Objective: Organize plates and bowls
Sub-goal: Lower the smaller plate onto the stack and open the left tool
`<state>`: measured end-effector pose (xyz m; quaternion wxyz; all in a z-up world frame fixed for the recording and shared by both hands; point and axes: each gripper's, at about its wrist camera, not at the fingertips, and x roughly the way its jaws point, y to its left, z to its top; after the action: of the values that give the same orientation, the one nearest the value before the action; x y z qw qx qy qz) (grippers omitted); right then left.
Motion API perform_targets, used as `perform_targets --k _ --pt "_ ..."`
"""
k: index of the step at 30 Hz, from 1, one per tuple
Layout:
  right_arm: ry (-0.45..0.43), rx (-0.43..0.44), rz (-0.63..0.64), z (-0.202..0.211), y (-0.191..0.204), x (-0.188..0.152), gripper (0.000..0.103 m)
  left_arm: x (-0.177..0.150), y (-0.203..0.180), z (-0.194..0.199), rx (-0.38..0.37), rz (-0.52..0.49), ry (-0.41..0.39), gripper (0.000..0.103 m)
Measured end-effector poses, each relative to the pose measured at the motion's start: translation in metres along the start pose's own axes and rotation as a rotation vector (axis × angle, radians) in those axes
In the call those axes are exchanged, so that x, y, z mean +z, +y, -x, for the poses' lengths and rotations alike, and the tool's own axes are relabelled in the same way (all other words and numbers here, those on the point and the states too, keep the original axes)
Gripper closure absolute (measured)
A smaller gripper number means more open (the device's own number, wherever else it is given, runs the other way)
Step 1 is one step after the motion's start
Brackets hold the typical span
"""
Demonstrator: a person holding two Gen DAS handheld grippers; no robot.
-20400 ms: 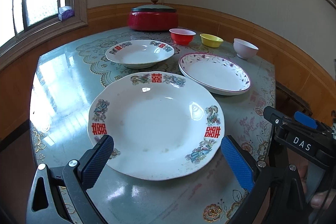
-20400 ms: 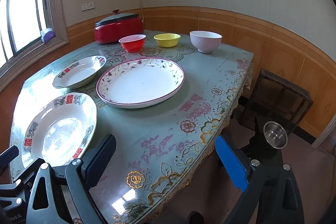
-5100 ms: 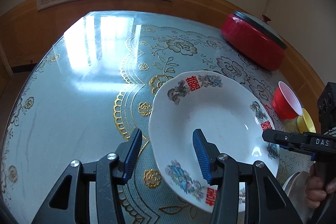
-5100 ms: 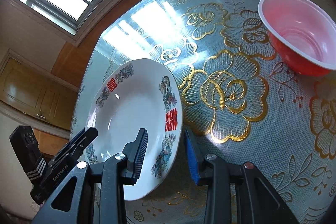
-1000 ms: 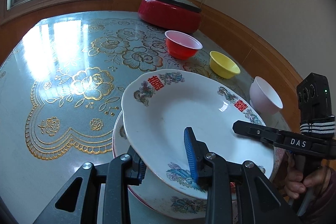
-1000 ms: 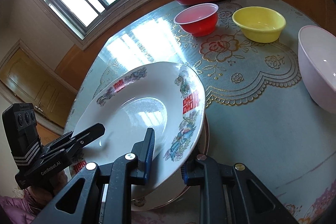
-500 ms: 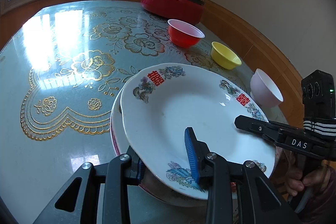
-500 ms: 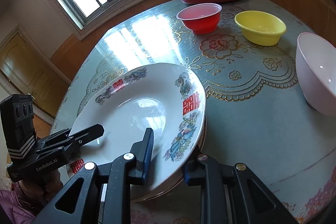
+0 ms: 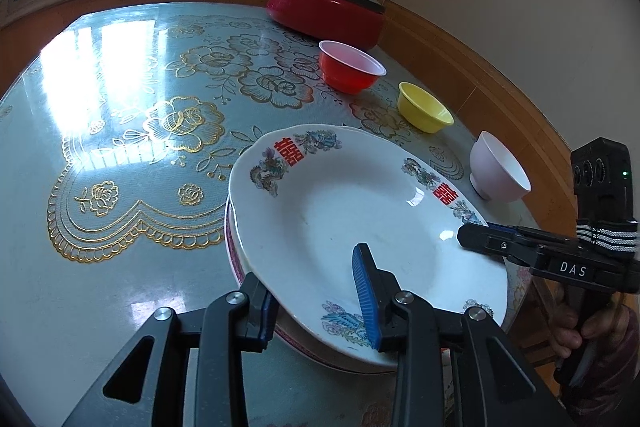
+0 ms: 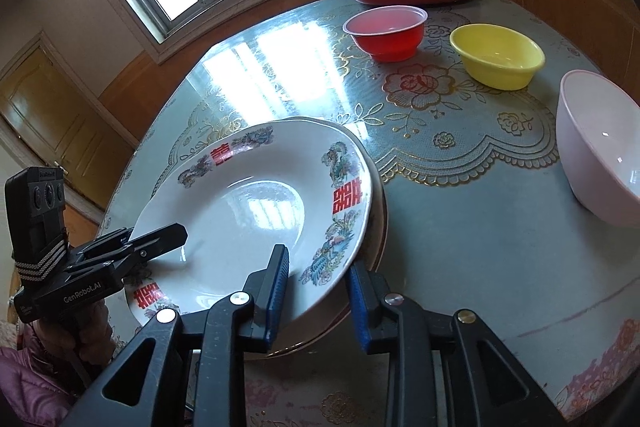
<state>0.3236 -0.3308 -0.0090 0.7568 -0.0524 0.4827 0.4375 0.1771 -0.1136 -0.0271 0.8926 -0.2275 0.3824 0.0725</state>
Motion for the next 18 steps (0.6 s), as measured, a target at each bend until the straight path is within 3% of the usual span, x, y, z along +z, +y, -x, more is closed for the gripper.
perform_targets --k 5,18 --pt "-0.019 -0.051 -0.007 0.005 -0.005 0.000 0.074 -0.003 -0.003 0.002 -0.013 -0.035 0.014 0.068" --pt "-0.068 -0.066 -0.082 0.000 -0.014 0.012 0.074 -0.006 0.001 0.015 -0.026 -0.047 0.004 0.068"
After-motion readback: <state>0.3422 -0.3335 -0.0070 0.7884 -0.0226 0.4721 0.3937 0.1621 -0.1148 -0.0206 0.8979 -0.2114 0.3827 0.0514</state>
